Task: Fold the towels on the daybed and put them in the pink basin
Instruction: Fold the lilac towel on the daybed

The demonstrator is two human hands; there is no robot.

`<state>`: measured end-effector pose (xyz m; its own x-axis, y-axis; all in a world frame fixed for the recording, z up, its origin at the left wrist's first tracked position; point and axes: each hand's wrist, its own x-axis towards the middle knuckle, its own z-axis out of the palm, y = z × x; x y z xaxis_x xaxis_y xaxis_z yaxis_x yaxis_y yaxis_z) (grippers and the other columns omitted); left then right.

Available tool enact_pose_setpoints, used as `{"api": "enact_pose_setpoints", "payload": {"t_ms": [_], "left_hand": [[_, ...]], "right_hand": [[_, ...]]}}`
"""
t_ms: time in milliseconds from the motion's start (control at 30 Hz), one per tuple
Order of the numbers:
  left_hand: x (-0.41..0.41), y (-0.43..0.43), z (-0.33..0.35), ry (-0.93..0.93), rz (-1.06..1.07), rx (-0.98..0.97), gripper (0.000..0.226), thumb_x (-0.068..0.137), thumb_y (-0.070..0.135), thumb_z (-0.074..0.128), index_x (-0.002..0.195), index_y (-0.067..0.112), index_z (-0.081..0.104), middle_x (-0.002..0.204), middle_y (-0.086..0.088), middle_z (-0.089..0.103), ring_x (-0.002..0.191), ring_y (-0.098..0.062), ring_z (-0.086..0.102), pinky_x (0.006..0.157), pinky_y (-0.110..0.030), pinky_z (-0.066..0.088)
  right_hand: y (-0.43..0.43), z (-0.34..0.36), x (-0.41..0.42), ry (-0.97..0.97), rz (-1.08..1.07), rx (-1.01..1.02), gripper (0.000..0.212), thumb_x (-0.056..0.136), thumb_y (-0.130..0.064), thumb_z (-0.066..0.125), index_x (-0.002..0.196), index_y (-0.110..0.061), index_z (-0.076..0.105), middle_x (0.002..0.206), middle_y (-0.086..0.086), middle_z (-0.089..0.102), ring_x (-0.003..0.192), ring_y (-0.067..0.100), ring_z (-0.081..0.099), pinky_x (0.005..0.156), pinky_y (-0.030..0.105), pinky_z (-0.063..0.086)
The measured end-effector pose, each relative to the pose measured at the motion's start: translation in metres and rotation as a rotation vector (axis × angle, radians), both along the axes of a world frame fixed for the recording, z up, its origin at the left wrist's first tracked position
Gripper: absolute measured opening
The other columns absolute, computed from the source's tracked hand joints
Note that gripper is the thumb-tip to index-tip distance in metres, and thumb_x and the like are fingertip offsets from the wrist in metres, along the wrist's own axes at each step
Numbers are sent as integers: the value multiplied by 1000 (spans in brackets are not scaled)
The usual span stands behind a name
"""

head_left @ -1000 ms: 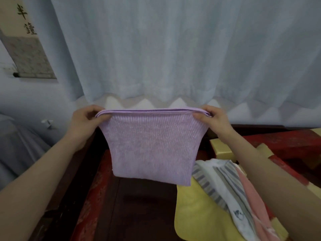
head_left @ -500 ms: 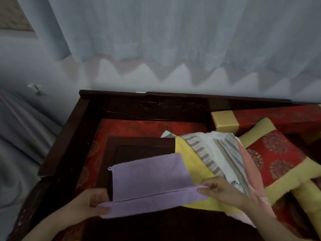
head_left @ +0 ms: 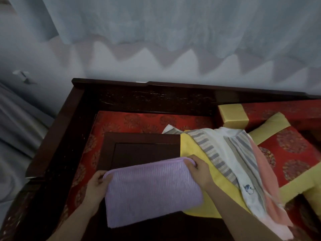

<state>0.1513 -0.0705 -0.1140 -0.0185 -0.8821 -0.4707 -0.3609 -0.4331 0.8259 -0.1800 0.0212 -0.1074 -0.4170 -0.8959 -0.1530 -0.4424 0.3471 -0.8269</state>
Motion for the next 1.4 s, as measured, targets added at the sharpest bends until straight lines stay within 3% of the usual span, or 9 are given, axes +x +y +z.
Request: {"api": "enact_pose_setpoints", "payload": {"t_ms": [100, 267, 600, 833, 967, 1033, 1167, 1267, 1400], "left_hand": [[-3, -6, -11, -110, 82, -64, 20, 84, 20, 68, 98, 9, 58, 91, -4, 63, 86, -24, 61, 69, -29, 46], [4, -9, -30, -251, -28, -51, 39, 72, 30, 79, 95, 8, 57, 85, -1, 64, 78, -22, 65, 58, -25, 47], [11, -52, -15, -407, -50, -81, 26, 84, 19, 67, 104, 5, 58, 77, -1, 53, 78, -28, 56, 70, -34, 39], [29, -77, -13, -507, -114, -38, 38, 79, 32, 72, 105, 12, 55, 94, -12, 62, 82, -30, 59, 74, -41, 47], [1, -75, 4, -405, -53, -121, 33, 76, 27, 74, 102, 21, 54, 100, -11, 62, 89, -31, 58, 92, -42, 50], [-42, -52, 29, -322, -89, -246, 21, 82, 14, 70, 99, 18, 59, 90, -9, 62, 82, -29, 59, 81, -15, 47], [-146, 0, 20, -104, -380, -161, 20, 83, 10, 68, 83, 29, 65, 85, 2, 67, 80, -19, 62, 68, -16, 44], [-211, 34, 5, 15, -517, -36, 20, 83, 8, 68, 77, 27, 65, 79, 1, 70, 74, -17, 64, 63, -13, 46], [-261, 63, 9, 126, -622, 31, 6, 87, 11, 62, 90, 16, 64, 86, -9, 70, 74, -13, 63, 59, -12, 45]], "right_hand": [[-17, -8, -3, 22, -126, 96, 12, 90, -32, 61, 97, -24, 60, 76, -3, 63, 68, 10, 58, 63, 27, 43], [-12, -28, -11, 21, -182, 414, 68, 72, -49, 75, 123, -11, 49, 109, 3, 60, 97, 21, 58, 78, 30, 42], [-37, -28, 36, -58, -131, 258, 20, 84, -31, 66, 91, -14, 58, 82, 1, 63, 73, 16, 57, 66, 29, 44], [-49, -35, 46, -88, -112, 278, 20, 83, -35, 65, 78, -29, 46, 75, -8, 56, 66, 7, 52, 56, 21, 41], [-10, -11, -8, 68, -212, 155, 16, 80, -31, 70, 88, -25, 57, 70, -8, 57, 64, 7, 54, 64, 27, 47], [12, -5, -41, 157, -287, 130, 13, 80, -25, 69, 89, -21, 60, 74, -6, 61, 68, 8, 57, 66, 29, 49], [49, -7, -111, 286, -497, 203, 20, 78, -33, 64, 95, -24, 58, 86, -1, 64, 71, 20, 64, 62, 36, 53], [59, -17, -153, 463, -597, 365, 38, 83, -36, 61, 115, -19, 51, 114, 8, 52, 101, 32, 55, 77, 41, 47], [59, -3, -179, 487, -510, 415, 24, 93, -35, 46, 100, -17, 60, 101, 7, 57, 102, 29, 55, 78, 37, 41]]}}
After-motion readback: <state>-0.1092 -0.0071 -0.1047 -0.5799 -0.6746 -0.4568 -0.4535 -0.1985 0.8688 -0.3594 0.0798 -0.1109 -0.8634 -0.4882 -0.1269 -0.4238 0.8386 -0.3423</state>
